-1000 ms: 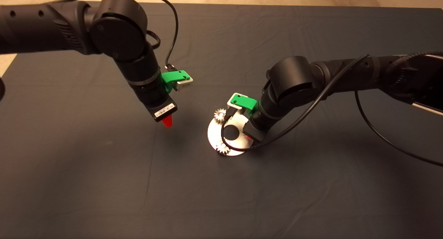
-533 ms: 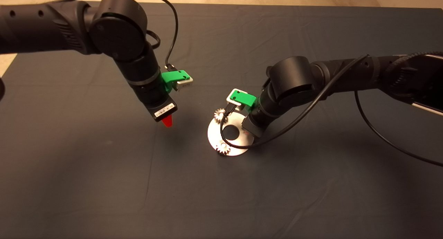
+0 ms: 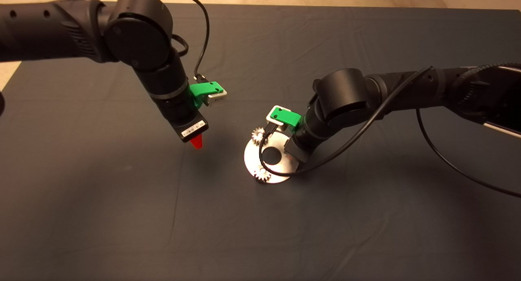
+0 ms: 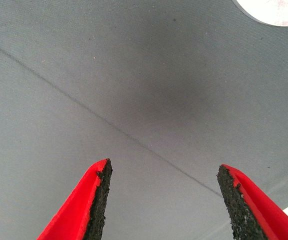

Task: Install three planetary gears onto the carrier pins

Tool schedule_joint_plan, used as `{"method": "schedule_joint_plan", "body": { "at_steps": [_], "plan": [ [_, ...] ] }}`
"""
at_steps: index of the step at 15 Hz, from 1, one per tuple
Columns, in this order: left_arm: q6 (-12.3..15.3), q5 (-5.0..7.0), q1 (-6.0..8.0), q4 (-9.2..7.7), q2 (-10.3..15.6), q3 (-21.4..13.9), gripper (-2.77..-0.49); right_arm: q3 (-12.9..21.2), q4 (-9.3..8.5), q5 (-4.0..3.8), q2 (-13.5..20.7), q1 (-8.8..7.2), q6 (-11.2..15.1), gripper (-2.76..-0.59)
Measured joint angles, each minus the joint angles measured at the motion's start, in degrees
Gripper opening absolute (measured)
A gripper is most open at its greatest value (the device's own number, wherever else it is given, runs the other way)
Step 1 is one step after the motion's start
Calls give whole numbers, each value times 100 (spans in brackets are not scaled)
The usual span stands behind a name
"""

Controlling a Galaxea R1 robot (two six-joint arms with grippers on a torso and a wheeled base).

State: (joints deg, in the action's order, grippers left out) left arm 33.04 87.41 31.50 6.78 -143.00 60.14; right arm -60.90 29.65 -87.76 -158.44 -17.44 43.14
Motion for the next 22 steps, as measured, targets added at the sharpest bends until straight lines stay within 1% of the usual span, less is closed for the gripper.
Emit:
{"method": "schedule_joint_plan", "body": {
  "at_steps": [13,17,22],
  "plan": [
    [0,0,0,-17,49,0,-180,49,37,-5,9,30,1,-235],
    [-1,0,0,-20,50,-1,-180,54,28,9,22,30,1,-235],
    [0,0,0,-20,50,-1,-180,54,-10,6,22,30,1,-234]
  ]
}}
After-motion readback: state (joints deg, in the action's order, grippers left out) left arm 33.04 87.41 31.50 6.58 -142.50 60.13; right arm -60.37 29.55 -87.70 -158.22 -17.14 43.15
